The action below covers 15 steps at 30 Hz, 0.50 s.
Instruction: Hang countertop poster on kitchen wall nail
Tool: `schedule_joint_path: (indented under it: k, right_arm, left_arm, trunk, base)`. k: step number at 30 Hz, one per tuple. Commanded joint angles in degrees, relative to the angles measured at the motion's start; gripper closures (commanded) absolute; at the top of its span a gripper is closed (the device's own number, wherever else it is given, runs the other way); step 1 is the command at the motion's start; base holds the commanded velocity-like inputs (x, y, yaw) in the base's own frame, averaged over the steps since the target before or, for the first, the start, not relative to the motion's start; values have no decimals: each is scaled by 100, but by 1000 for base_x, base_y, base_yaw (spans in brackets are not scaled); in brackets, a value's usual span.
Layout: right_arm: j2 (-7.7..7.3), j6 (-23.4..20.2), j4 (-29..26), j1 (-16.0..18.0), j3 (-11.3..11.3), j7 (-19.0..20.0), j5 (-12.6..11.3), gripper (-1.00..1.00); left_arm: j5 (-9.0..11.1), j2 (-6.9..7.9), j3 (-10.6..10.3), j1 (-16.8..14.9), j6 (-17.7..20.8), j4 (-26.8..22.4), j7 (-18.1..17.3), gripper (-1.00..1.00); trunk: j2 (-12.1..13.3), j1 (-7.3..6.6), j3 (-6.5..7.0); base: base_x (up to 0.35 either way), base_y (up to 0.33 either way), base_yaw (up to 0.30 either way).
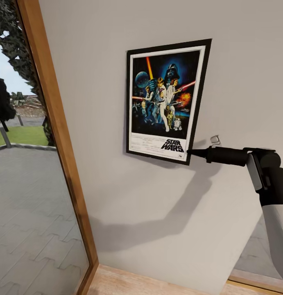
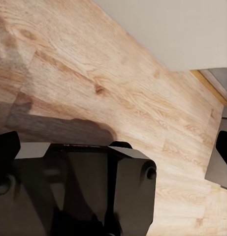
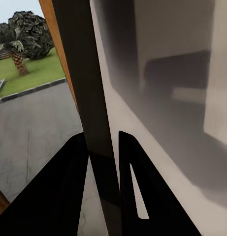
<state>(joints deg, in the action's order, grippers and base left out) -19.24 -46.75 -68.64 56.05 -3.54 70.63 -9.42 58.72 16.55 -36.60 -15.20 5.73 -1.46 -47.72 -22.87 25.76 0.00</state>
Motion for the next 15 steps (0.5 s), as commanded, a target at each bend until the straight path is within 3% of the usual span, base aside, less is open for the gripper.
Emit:
schedule_joint_path:
  k: [1,15]
  right_arm:
    - [-1,-36,3,2,2,3,-24,100]
    - [-1,-36,9,2,11,3,-24,100]
  left_arm:
    - [61,3,-33,0,59,-4,-15,-100]
    - [61,6,-35,0,59,-4,-18,-100]
  trunk:
    - [-4,2,-2]
    - [-4,2,-2]
  base:
    - [25,0,0]
    - [21,0,0]
